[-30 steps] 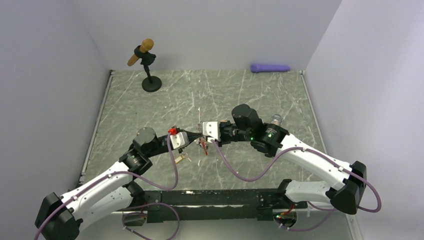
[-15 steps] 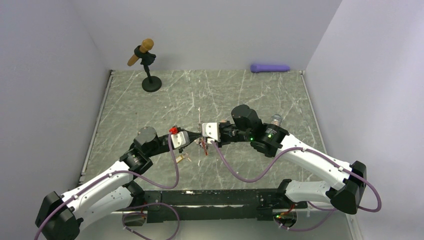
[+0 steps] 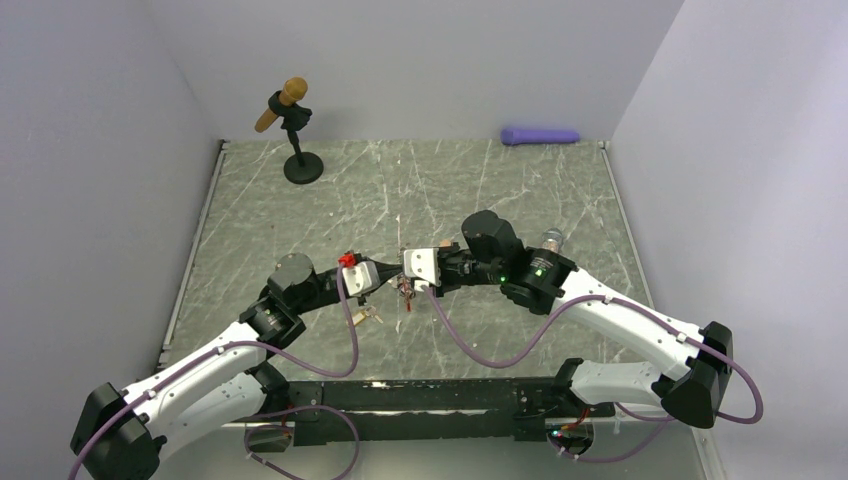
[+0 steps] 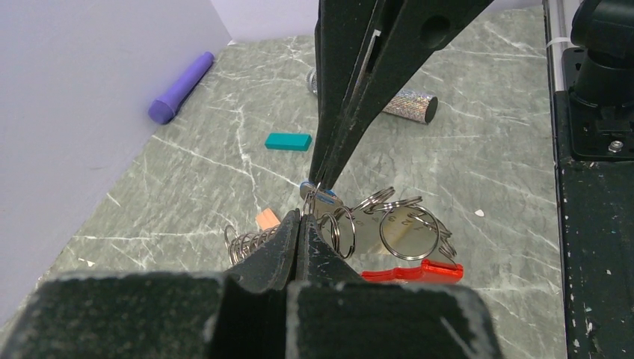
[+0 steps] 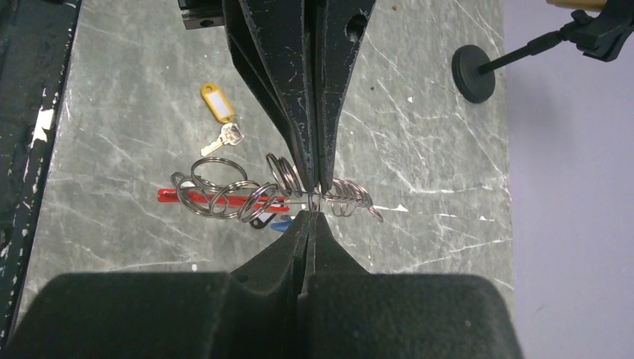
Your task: Put the keys on the keyring
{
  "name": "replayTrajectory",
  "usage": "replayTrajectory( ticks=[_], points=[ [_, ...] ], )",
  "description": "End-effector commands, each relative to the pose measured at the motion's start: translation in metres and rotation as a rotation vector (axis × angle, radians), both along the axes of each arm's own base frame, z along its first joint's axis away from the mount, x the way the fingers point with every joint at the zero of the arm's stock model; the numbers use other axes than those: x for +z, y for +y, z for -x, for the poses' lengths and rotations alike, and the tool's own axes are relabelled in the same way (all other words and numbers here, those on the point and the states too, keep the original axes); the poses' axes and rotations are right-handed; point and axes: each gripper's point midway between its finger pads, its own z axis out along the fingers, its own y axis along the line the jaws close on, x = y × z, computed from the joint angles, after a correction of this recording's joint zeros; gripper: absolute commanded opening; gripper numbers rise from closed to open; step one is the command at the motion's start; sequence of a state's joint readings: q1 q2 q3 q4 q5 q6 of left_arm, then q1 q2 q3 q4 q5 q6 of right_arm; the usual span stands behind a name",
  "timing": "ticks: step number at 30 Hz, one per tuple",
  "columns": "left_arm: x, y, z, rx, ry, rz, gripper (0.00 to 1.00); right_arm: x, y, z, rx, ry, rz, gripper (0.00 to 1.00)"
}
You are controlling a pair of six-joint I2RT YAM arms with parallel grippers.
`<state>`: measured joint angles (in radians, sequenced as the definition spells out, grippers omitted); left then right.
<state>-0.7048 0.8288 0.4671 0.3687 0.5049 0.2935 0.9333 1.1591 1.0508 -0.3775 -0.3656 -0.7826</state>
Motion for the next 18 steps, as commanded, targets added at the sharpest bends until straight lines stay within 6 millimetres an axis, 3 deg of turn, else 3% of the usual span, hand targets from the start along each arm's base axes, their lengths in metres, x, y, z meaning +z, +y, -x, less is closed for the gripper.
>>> replayTrajectory(
  ticks=[1, 18],
  points=[
    [0.030, 0.000, -0.002, 0.017, -0.051, 0.056, 0.00, 0.003, 0.000, 0.005, 0.023, -0.027, -0.007, 0.00],
    [0.040, 0.005, -0.004, 0.043, 0.002, 0.128, 0.00, -0.007, -0.003, 0.004, 0.023, -0.034, 0.018, 0.00]
  ],
)
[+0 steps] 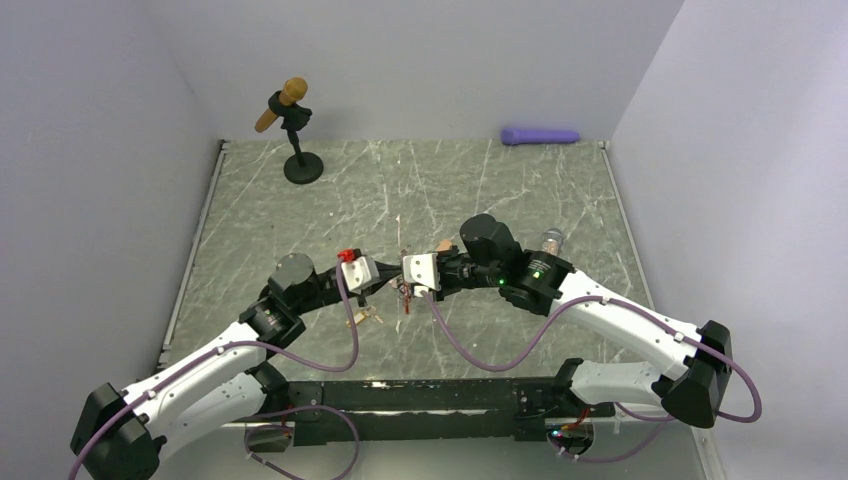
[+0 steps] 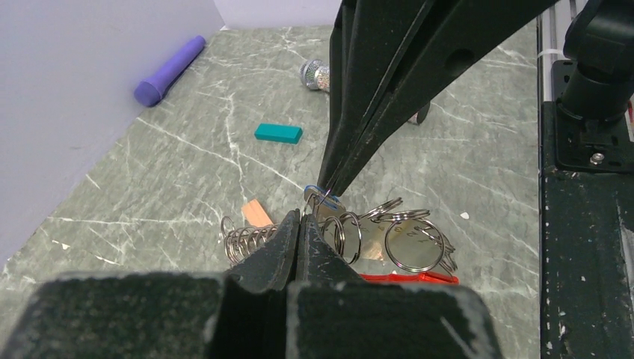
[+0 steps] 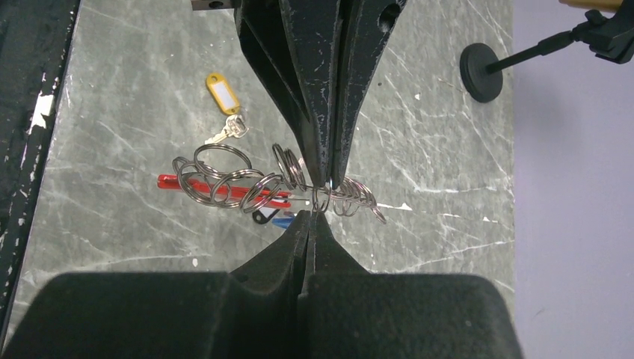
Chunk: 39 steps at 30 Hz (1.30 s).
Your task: Put the keys on the keyring
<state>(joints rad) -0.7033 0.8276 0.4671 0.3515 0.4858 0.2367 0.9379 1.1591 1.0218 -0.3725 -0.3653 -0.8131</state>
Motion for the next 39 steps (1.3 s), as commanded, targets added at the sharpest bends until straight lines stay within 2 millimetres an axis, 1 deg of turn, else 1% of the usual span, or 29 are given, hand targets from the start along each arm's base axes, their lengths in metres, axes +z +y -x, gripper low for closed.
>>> replayTrajectory(
  ticks=[1, 12, 15, 19, 25, 30, 31, 36, 39],
  points=[
    [0.046, 0.004, -0.003, 0.025, -0.063, 0.126, 0.00, 0.004, -0.002, 0.003, 0.006, -0.018, -0.007, 0.00],
    [0.057, 0.009, 0.001, 0.014, -0.006, 0.259, 0.00, 0.001, 0.001, 0.003, -0.002, 0.004, -0.017, 0.00],
    [0.058, 0.008, 0.004, 0.000, 0.048, 0.312, 0.00, 0.002, 0.002, 0.003, -0.003, 0.007, -0.027, 0.00],
    [0.059, 0.009, 0.005, -0.002, 0.077, 0.377, 0.00, 0.003, 0.004, 0.003, -0.004, 0.016, -0.041, 0.00],
    [0.056, 0.013, 0.002, 0.030, 0.111, 0.441, 0.00, 0.003, 0.005, 0.004, -0.007, 0.024, -0.055, 0.00],
    [0.055, 0.013, 0.002, 0.025, 0.124, 0.471, 0.00, 0.008, 0.005, 0.005, -0.012, 0.025, -0.082, 0.00],
    [0.053, 0.014, 0.002, 0.027, 0.119, 0.467, 0.00, 0.009, 0.005, 0.006, -0.013, 0.026, -0.090, 0.02],
    [0.047, 0.014, 0.004, 0.013, 0.088, 0.442, 0.00, 0.023, 0.002, 0.008, -0.017, 0.033, -0.131, 0.21],
    [0.044, 0.016, 0.002, 0.017, 0.079, 0.432, 0.00, 0.035, 0.000, 0.010, -0.010, 0.042, -0.158, 0.29]
  ],
)
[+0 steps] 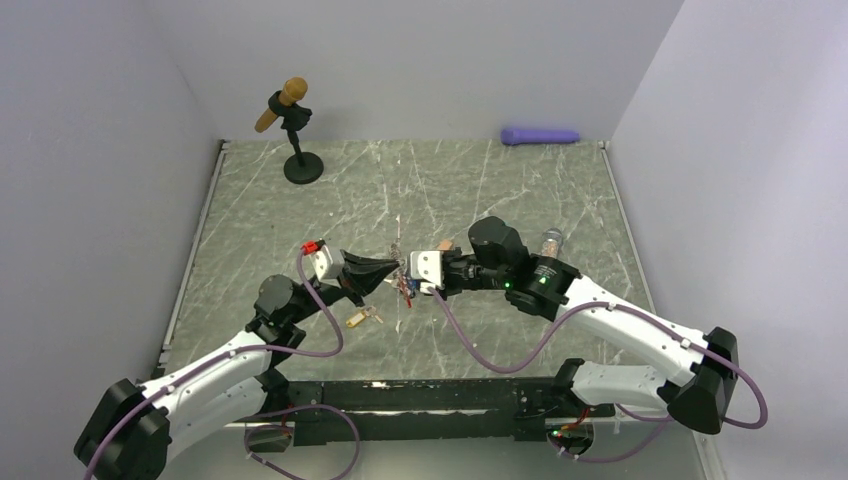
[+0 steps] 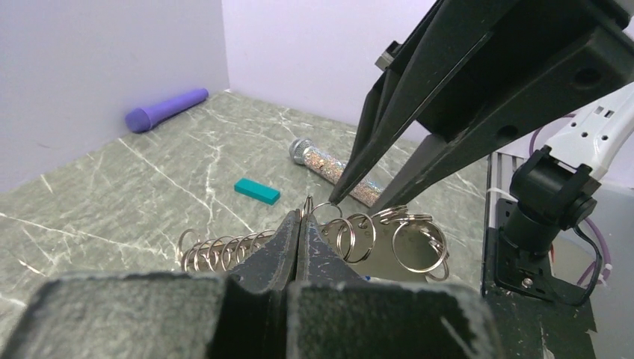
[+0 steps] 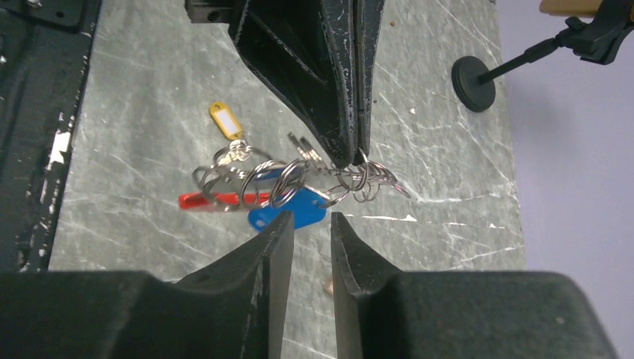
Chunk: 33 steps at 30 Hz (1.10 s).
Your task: Put the keys on the keyring
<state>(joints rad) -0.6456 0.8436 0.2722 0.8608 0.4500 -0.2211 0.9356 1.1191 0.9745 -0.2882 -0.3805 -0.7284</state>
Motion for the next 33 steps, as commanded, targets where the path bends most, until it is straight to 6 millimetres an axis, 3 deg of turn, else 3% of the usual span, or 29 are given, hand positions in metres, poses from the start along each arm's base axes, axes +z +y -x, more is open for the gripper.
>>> replayTrajectory(
  ticks=[1, 10, 12, 14, 16, 24, 33],
  points=[
    [0.025, 0.006, 0.001, 0.008, -0.115, 0.057, 0.00, 0.030, -0.002, 0.007, 0.022, 0.011, -0.083, 0.31],
    [0.026, 0.006, 0.016, -0.096, -0.209, 0.053, 0.00, 0.060, -0.002, 0.013, 0.062, 0.121, -0.215, 0.41],
    [0.030, 0.006, 0.021, -0.131, -0.228, 0.065, 0.00, 0.065, -0.002, 0.007, 0.045, 0.168, -0.260, 0.37],
    [0.034, 0.005, 0.027, -0.165, -0.245, 0.078, 0.00, 0.070, -0.002, 0.002, 0.032, 0.217, -0.308, 0.23],
    [0.036, 0.004, 0.030, -0.186, -0.249, 0.085, 0.00, 0.074, -0.002, -0.001, 0.026, 0.253, -0.337, 0.17],
    [0.043, 0.002, 0.040, -0.249, -0.256, 0.124, 0.00, 0.071, 0.002, 0.008, 0.057, 0.347, -0.359, 0.17],
    [0.046, 0.003, 0.037, -0.234, -0.255, 0.148, 0.00, 0.060, 0.003, 0.013, 0.076, 0.379, -0.334, 0.19]
  ],
)
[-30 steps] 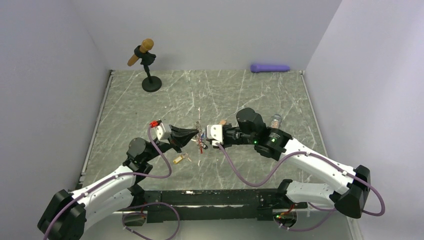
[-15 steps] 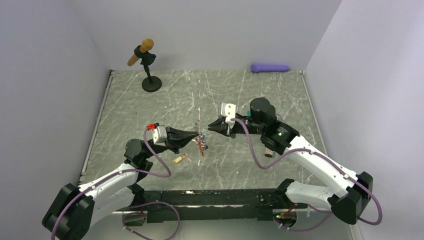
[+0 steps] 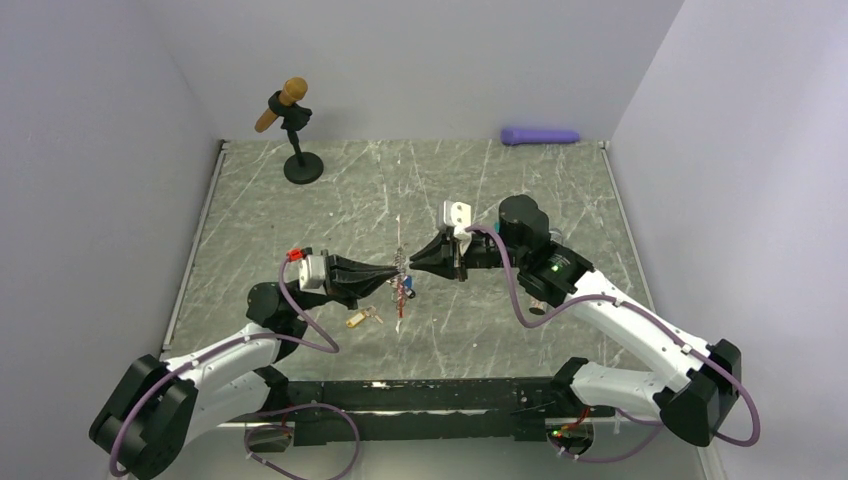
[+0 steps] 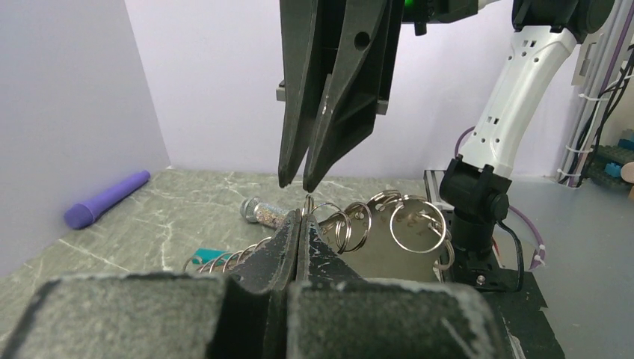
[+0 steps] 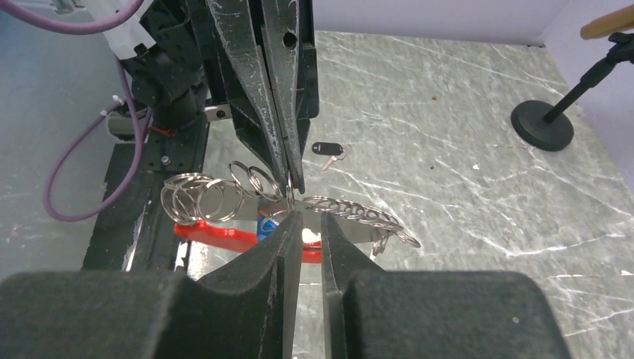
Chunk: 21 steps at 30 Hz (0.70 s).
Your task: Put the keys on the keyring
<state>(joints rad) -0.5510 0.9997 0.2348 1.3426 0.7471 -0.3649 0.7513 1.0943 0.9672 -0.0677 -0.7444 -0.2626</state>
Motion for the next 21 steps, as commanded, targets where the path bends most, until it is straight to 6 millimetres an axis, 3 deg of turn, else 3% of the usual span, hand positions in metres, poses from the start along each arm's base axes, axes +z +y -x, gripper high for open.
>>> replayTrajectory(
  ticks=[1, 21],
  points=[
    [0.0194, 0.0036, 0.0057, -0.008, -0.071, 0.054, 0.00, 0.0066, 0.0032, 0.0055, 0.035, 0.001, -0.031, 0.19],
    [0.0234, -0.0005, 0.0023, -0.024, -0.066, 0.062, 0.00, -0.0013, 0.0095, 0.0066, 0.045, 0.022, -0.023, 0.19]
  ],
)
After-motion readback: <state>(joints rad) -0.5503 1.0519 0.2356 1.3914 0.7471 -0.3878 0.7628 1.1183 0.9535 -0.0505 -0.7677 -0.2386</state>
